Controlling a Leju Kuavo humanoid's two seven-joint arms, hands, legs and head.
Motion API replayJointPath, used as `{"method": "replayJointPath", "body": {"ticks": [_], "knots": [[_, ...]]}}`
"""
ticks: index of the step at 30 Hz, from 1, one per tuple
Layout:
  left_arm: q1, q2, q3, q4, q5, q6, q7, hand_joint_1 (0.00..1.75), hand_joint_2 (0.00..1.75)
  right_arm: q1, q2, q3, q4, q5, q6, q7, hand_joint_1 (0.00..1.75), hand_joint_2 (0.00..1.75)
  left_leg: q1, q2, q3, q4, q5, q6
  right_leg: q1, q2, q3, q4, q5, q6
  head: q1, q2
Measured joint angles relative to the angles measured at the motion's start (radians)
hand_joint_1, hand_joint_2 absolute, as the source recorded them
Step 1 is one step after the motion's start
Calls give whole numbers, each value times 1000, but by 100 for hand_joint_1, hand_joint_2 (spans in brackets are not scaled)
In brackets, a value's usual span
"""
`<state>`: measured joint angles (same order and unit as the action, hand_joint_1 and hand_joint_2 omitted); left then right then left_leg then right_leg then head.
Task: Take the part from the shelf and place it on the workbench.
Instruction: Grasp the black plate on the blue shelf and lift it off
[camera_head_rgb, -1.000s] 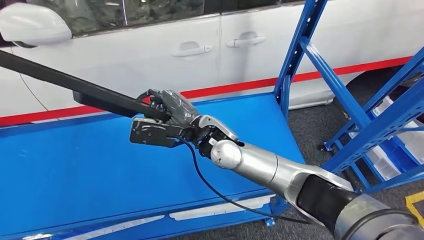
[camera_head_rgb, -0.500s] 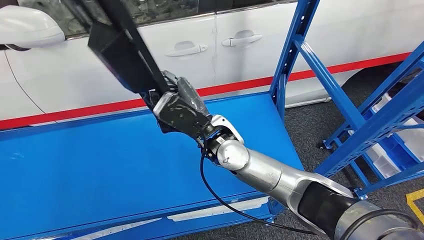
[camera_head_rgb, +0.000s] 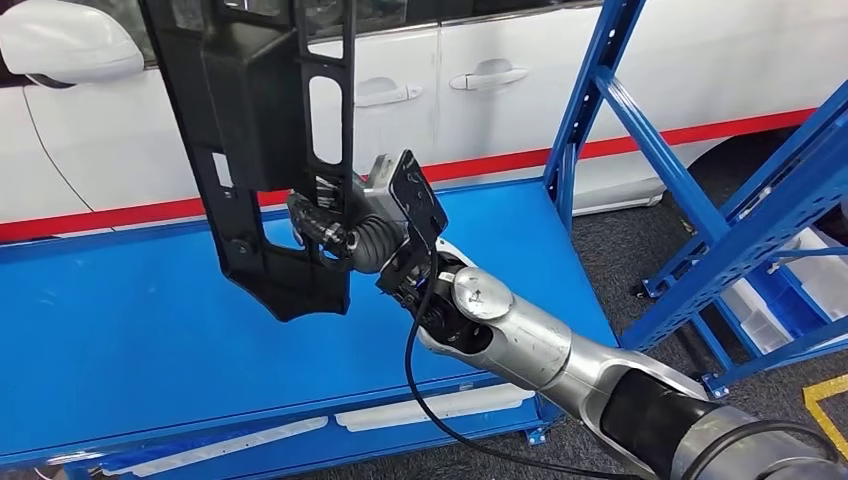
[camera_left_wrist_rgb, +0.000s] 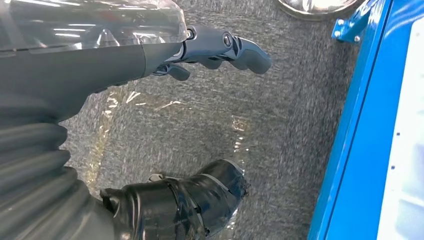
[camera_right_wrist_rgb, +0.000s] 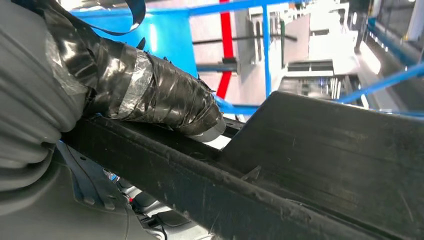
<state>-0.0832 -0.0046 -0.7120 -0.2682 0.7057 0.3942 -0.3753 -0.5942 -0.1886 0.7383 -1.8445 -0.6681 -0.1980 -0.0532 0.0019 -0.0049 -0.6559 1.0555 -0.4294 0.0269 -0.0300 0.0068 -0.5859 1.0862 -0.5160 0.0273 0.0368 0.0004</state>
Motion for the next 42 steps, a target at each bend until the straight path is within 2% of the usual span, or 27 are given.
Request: {"method": "replayJointPath", "body": {"ticks": [3, 4, 6, 8, 9, 10, 11, 14, 15, 17, 19, 20, 21, 23, 24, 25, 26, 27, 29, 31, 34, 35, 36, 39, 40, 41, 42], "knots": [[0, 0, -9, 0, -1, 0, 3, 0, 175, -7, -2, 9, 1, 8, 23, 14, 175, 175, -1, -1, -15, 6, 11, -17, 4, 1, -12, -3, 12, -23, 0, 0], [0, 1, -13, 0, -2, 0, 4, 0, 175, -11, -3, 13, 1, 13, 30, 24, 175, 175, 0, -1, -20, 11, 4, -22, 4, 0, -16, -5, 19, -31, 0, 0], [-1, 1, -20, 0, -2, 0, 5, 0, 175, -25, -3, 24, 3, 34, 40, 49, 175, 175, 4, 0, -44, 71, -51, -32, 0, -3, -27, -9, 34, -45, -1, 0], [-3, 0, -23, 0, -2, -1, 5, 0, 175, -38, -4, 36, 6, 69, 44, 75, 175, 175, 8, 0, -79, 187, -132, -41, 3, -6, -42, -9, 47, -50, -1, 0], [-4, 0, -25, 0, -2, -1, 5, 0, 175, -41, -4, 42, 8, 85, 45, 86, 175, 175, 9, 0, -88, 235, -159, -42, 5, -7, -51, -9, 53, -52, -1, 0], [-4, 0, -26, 0, -2, -1, 6, 0, 175, -43, -5, 48, 10, 99, 46, 96, 175, 175, 10, 0, -82, 255, -170, -42, 8, -8, -60, -8, 60, -52, -1, 0], [-5, 0, -28, 0, -1, -1, 6, 0, 175, -44, -5, 53, 13, 110, 47, 105, 175, 175, 9, 0, -59, 239, -166, -39, 10, -9, -69, -9, 67, -52, -1, 0], [-10, 1, -31, 0, -1, 0, 6, 0, 175, -50, -7, 61, 17, 140, 51, 127, 175, 175, 1, 0, 80, 47, -119, -18, 14, -10, -88, -10, 89, -47, 0, 0], [-13, 2, -33, 0, -1, 1, 6, 0, 175, -53, -7, 63, 19, 149, 53, 134, 175, 175, -4, 0, 108, 0, -109, -12, 13, -10, -90, -13, 96, -42, -1, 0], [-16, 3, -38, 0, -1, 2, 6, 0, 175, -59, -8, 75, 24, 163, 59, 146, 175, 175, -14, -1, 113, -26, -93, -5, 9, -12, -91, -23, 112, -29, 0, 0], [-15, 2, -44, 1, -1, 2, 7, 0, 175, -60, -10, 87, 31, 171, 63, 153, 175, 175, -14, 1, 109, -43, -68, 6, 7, -11, -95, -32, 119, -18, 0, 0], [-15, 2, -45, 1, -1, 2, 7, 0, 175, -59, -10, 92, 34, 173, 64, 156, 175, 175, -11, 3, 106, -53, -52, 12, 9, -10, -101, -23, 100, -14, 0, 0], [-15, 2, -46, 1, -1, 2, 8, 0, 175, -60, -11, 96, 37, 174, 64, 157, 175, 175, -8, 5, 100, -63, -37, 20, 10, -9, -110, 6, 64, -12, 0, 0], [-15, 2, -48, 1, 0, 3, 8, 0, 175, -60, -13, 104, 43, 182, 65, 162, 175, 175, -8, 7, 79, -66, -15, 29, 11, -8, -135, 115, -34, -11, 0, 0], [-15, 2, -48, 1, 0, 3, 8, 0, 175, -60, -14, 109, 46, 187, 65, 165, 175, 175, -9, 7, 66, -64, -6, 31, 11, -8, -144, 173, -65, -9, 0, 0], [-15, 2, -49, 1, 0, 3, 8, 0, 175, -60, -15, 113, 50, 192, 66, 168, 175, 175, -9, 7, 52, -60, 1, 30, 10, -8, -142, 209, -74, -7, 0, 0], [-15, 2, -50, 1, 1, 3, 8, 0, 175, -60, -16, 118, 54, 198, 66, 170, 175, 175, -8, 7, 37, -54, 8, 28, 10, -8, -126, 215, -64, -4, 0, 0], [-15, 2, -50, 1, 3, 3, 8, 0, 175, -60, -16, 123, 57, 202, 67, 171, 175, 175, -7, 7, 21, -46, 14, 25, 8, -8, -94, 187, -41, -2, 0, 0], [-14, 1, -52, 1, 6, 3, 9, 0, 175, -61, -16, 134, 63, 209, 67, 173, 175, 175, -5, 7, -11, -23, 22, 17, 7, -9, -2, 64, -16, 2, 0, 0], [-13, 0, -52, 1, 8, 3, 9, 0, 175, -62, -17, 142, 66, 210, 69, 174, 175, 175, -7, 6, -30, -4, 30, 6, 10, -6, 46, -14, -21, -6, 0, 0], [-10, 1, -53, 1, 9, 3, 9, 0, 175, -64, -17, 153, 71, 210, 70, 174, 175, 175, -5, 3, -40, 0, 44, -13, 12, -4, 34, -21, -10, -28, 0, 0], [-9, 2, -53, 2, 9, 4, 9, 0, 175, -65, -17, 156, 73, 210, 70, 174, 175, 175, -3, 2, -47, 9, 29, -20, 11, -6, 26, -22, -1, -37, 0, 0], [-8, 2, -54, 2, 10, 4, 9, 0, 175, -67, -17, 158, 74, 210, 71, 174, 175, 175, -1, 2, -58, 33, -3, -27, 9, -7, 16, -23, 10, -45, -1, 0], [-8, 1, -54, 2, 10, 3, 9, 0, 175, -70, -17, 165, 76, 213, 72, 174, 175, 175, 7, 2, -98, 196, -137, -45, 10, -9, -19, -23, 41, -55, -2, 0], [-8, 1, -54, 2, 11, 3, 9, 0, 175, -70, -17, 167, 78, 215, 72, 175, 175, 175, 9, 2, -101, 243, -153, -48, 11, -10, -32, -23, 52, -55, -2, 0], [-8, 1, -54, 2, 11, 3, 9, 0, 175, -70, -17, 169, 79, 218, 71, 175, 175, 175, 10, 2, -91, 264, -147, -49, 12, -10, -45, -23, 62, -54, -2, 0], [-8, 1, -54, 2, 11, 3, 8, 0, 175, -70, -17, 171, 80, 220, 71, 175, 175, 175, 11, 2, -64, 251, -125, -48, 12, -10, -59, -22, 73, -53, -2, 0]]}}
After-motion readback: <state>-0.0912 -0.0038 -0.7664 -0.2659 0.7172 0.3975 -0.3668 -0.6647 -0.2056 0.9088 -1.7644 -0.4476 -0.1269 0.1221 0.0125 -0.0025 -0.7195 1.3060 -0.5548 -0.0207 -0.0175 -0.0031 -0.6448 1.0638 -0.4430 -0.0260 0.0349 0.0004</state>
